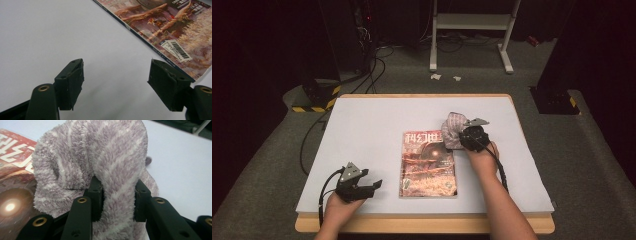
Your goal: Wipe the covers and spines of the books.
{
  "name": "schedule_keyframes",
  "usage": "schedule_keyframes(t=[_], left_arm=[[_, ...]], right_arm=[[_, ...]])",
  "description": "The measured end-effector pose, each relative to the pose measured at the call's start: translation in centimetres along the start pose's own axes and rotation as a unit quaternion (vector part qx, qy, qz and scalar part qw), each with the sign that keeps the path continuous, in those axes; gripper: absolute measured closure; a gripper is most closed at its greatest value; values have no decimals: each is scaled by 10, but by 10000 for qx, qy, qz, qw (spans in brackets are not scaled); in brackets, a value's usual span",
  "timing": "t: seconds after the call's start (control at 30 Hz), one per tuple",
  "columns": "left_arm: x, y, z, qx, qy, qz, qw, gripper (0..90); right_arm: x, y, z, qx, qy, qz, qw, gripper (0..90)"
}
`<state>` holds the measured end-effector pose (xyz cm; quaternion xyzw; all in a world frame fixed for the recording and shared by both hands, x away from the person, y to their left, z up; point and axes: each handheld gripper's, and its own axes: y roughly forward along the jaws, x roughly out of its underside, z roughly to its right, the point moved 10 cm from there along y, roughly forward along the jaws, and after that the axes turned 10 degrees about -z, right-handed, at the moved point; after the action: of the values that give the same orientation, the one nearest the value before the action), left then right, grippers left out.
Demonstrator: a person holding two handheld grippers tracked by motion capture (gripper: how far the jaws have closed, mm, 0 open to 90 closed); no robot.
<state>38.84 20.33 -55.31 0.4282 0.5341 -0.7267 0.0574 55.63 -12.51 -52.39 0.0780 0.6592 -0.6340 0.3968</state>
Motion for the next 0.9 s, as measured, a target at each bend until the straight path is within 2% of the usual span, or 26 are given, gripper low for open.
schedule_keyframes(t=[0.07, 0.2, 0.3, 0.33, 0.4, 0.6, 0.8, 0.9], left_arm=[[-1, 0, 0, 23, -33, 43, 10000, 284], [-6, 1, 4, 34, 18, 68, 10000, 284], [-9, 4, 7, 72, 33, 56, 10000, 284], [-10, 5, 9, 93, 31, 53, 9999, 282], [-13, 7, 12, 124, 46, 67, 9999, 282], [-20, 14, 19, 221, 58, 38, 9997, 286], [-25, 20, 26, 275, 142, -5, 9995, 287], [-25, 21, 27, 285, 144, -39, 9995, 286]], right_arm=[[2, -11, 5, 52, -69, 95, 9999, 677], [16, -35, 18, 117, -38, 238, 9996, 677], [36, -48, 30, 184, 46, 223, 9996, 676], [50, -55, 38, 176, 170, 230, 9994, 676], [56, -57, 41, 163, 217, 213, 9994, 676], [100, -64, 54, 28, 573, 18, 9984, 663], [116, -58, 58, 66, 662, -74, 9978, 633], [123, -52, 60, 158, 594, -221, 9979, 604]])
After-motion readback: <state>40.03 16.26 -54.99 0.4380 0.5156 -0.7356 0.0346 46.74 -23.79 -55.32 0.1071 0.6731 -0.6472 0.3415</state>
